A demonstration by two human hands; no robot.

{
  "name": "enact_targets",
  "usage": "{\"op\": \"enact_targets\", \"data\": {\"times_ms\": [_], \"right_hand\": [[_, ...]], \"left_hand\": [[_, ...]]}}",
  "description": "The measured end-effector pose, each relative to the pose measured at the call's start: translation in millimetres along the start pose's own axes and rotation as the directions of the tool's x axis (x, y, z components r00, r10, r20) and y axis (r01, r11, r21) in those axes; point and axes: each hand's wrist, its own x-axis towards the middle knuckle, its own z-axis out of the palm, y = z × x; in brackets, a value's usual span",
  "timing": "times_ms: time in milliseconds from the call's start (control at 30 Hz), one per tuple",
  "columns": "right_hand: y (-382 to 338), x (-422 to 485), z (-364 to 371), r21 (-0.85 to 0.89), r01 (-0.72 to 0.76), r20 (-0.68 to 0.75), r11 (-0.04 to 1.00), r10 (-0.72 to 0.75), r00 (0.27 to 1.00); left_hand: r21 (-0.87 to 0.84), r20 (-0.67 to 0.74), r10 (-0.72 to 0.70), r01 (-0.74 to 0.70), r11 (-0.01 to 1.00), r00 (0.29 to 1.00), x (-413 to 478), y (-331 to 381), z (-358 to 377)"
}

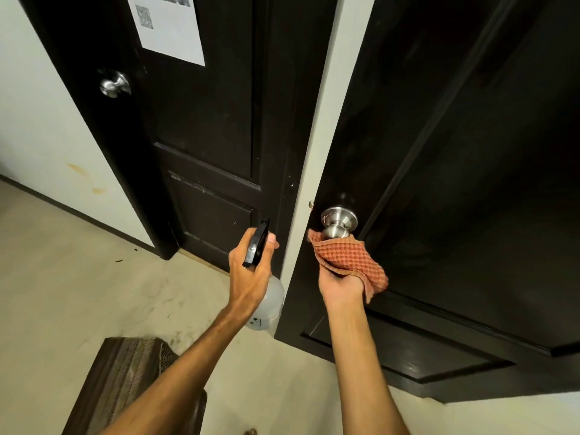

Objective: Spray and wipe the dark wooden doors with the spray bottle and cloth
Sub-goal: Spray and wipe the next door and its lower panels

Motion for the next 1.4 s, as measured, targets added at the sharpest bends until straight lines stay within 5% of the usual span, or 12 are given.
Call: {"op": "enact_targets", "data": {"times_ms": [67,133,200,267,433,533,600,800,900,967,1200,1400], "right_hand": [[-1.1,-1.1,1.0,-0.454,0.382,0.162,0.805,-0.347,0.924],[-7.6,4.2,3.6,-0.695,0.670,0.574,0.260,-0.361,0.735],[-15.4,5.4,15.9,-0.619,0.729,0.782,-0.293,-0.135,0.609],[-15.6,-0.3,35.4,-0.333,0.595,0.891,-0.732,-0.038,0.453],[4.4,5.9,18.2,-0.033,0.341,0.880,-0.939,0.135,0.456],[-5.5,13.4,0.9,-0.180,0.498,0.942,-0.848,-0.002,0.336],[-0.2,11.4,-3.6,-0.412,0.648,0.907,-0.640,-0.220,0.359],[16.4,-6.0,4.7,-0.685,0.702,0.502,0.195,-0.571,0.649],[14.8,-14.1,2.4,-0.550,0.468,0.228,0.691,-0.414,0.881],[11.7,-14.1,-4.2,-0.458,0.232,0.064,0.858,-0.228,0.971],[25.7,-8.7,5.8,-0.316,-0.232,-0.244,0.920,0.158,0.957],[56.4,-6.1,43.9,-0.090,-0.212,-0.083,0.973,0.205,0.975]], "left_hand": [[-0.012,-0.004,-0.008,0.008,1.000,1.000,1.1,0.4,-0.7],[-0.029,-0.012,-0.013,0.013,0.999,1.000,1.7,1.1,-0.6],[-0.043,-0.010,-0.013,0.012,0.999,1.000,1.8,3.5,1.2],[-0.051,0.006,-0.015,0.015,0.999,1.000,2.5,4.0,4.0],[-0.054,-0.008,-0.031,0.031,0.998,0.999,5.3,-5.5,5.6],[-0.058,0.004,0.003,-0.003,0.998,1.000,4.9,-3.1,5.2],[-0.053,0.000,0.012,-0.012,0.999,1.000,7.5,-3.4,3.9],[-0.042,-0.001,-0.057,0.057,0.998,0.998,15.1,0.0,0.9],[-0.038,0.004,-0.036,0.036,0.999,0.999,19.7,5.6,-0.4],[-0.009,0.005,0.005,-0.005,1.000,1.000,24.3,6.3,-0.7],[0.017,0.003,0.074,-0.074,0.997,0.997,28.7,17.0,-5.5],[-0.060,0.100,0.087,-0.081,0.995,0.991,52.4,12.3,-11.7]]}}
